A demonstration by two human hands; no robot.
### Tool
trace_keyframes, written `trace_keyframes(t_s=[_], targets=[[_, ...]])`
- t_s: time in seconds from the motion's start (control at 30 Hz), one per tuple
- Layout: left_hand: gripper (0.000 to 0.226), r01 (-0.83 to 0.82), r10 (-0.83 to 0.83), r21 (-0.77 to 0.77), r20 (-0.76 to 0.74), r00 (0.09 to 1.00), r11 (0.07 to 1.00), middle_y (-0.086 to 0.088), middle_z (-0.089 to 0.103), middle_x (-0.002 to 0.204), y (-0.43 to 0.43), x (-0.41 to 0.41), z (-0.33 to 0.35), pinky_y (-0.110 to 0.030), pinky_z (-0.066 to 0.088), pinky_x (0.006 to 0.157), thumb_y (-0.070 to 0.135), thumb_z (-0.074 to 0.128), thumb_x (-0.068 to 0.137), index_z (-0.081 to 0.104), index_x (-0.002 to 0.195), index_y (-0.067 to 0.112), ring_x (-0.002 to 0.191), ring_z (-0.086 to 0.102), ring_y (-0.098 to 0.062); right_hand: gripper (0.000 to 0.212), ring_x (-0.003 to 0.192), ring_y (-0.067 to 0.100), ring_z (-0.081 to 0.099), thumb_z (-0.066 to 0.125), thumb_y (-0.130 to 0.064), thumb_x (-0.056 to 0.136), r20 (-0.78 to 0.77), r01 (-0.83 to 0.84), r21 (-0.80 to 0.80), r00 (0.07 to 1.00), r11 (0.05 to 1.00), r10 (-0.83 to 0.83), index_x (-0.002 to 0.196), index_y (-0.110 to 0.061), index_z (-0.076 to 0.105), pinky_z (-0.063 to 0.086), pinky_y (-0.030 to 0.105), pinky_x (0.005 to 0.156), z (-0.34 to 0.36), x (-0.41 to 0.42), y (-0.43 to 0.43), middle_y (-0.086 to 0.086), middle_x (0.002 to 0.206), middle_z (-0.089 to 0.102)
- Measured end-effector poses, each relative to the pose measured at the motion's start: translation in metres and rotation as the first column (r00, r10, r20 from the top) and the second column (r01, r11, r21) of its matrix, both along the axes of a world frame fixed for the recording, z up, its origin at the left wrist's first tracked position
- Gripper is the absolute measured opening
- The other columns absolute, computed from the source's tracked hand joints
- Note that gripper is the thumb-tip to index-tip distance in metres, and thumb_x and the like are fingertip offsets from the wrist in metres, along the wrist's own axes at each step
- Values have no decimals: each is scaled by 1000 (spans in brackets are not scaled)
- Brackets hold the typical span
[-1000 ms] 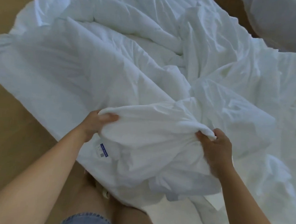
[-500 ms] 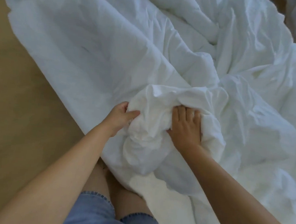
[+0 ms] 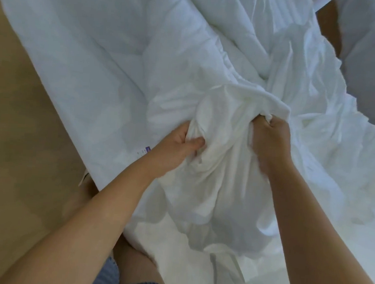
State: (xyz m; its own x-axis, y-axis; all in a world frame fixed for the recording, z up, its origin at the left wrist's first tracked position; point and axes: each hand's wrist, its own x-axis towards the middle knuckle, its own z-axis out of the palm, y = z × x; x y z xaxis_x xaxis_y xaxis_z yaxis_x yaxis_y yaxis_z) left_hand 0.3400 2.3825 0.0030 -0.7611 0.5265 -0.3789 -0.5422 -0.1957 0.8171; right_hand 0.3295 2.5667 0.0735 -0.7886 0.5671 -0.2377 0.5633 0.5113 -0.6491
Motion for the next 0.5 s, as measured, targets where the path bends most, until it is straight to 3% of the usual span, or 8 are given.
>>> trace_keyframes(t_s=[0.07, 0.13, 0.23, 0.3, 0.37, 0.4, 0.47, 0.5], targets=[[23, 32, -39, -97, -72, 997, 995, 12, 64, 113, 6, -3, 4, -19, 46, 89, 20, 45, 99, 54, 117, 33, 103, 61, -1, 27, 50, 11, 35, 48, -25, 86, -29, -6, 6, 1000, 1000, 7, 60, -18, 46, 28, 26, 50, 4, -4, -2, -9, 48, 36], [21, 78, -86, -125, -62, 994, 989, 18, 67, 95, 9, -5, 10, -15, 46, 77, 23, 44, 99, 61, 101, 34, 87, 63, 3, 31, 51, 10, 37, 50, -24, 87, -62, -2, 63, 998, 998, 6, 57, -18, 44, 31, 27, 51, 13, -13, 2, -11, 47, 39], [23, 78, -77, -52, 17, 997, 996, 8, 70, 73, -19, -30, 25, -16, 48, 60, 21, 51, 96, 70, 83, 18, 66, 65, -5, 36, 53, 13, 39, 50, -27, 87, -130, 34, 209, 991, 977, -6, 53, -18, 42, 34, 32, 58, 31, -27, 29, -7, 51, 42], [18, 47, -44, -125, 31, 999, 991, 4, 68, 87, -54, -61, 42, -15, 47, 64, 7, 56, 92, 73, 94, 5, 74, 63, -9, 41, 54, 15, 37, 49, -31, 90, -143, 68, 283, 989, 957, -28, 55, -14, 39, 30, 32, 57, 37, -26, 52, -3, 52, 40], [31, -21, 4, -271, -64, 998, 962, 5, 57, 103, -85, -92, 46, -10, 40, 75, -7, 55, 89, 65, 116, 4, 89, 54, -7, 46, 53, 17, 35, 48, -33, 94, -123, 81, 300, 991, 951, -46, 55, -11, 35, 27, 35, 54, 31, -17, 62, 0, 52, 38], [28, -49, 39, -300, -39, 998, 953, 7, 59, 97, -94, -102, 45, -7, 41, 70, -6, 53, 90, 64, 113, 6, 83, 56, -1, 49, 52, 16, 34, 48, -33, 96, -115, 90, 294, 992, 951, -58, 55, -12, 33, 26, 36, 54, 23, -11, 61, 0, 52, 37], [11, -97, 102, -307, 2, 995, 947, 11, 63, 64, -92, -117, 42, -14, 42, 49, 7, 56, 91, 63, 83, 8, 53, 56, 2, 50, 52, 16, 33, 47, -33, 98, -94, 100, 286, 993, 953, -76, 54, -15, 30, 25, 36, 54, 3, 1, 54, -2, 52, 37], [21, -156, 166, -352, -1, 986, 923, 10, 58, 51, -82, -125, 36, -16, 37, 44, 13, 58, 91, 58, 70, 10, 44, 52, -2, 49, 54, 18, 36, 45, -32, 99, -78, 102, 291, 994, 951, -83, 54, -17, 31, 25, 35, 56, -6, 7, 51, -3, 53, 38]])
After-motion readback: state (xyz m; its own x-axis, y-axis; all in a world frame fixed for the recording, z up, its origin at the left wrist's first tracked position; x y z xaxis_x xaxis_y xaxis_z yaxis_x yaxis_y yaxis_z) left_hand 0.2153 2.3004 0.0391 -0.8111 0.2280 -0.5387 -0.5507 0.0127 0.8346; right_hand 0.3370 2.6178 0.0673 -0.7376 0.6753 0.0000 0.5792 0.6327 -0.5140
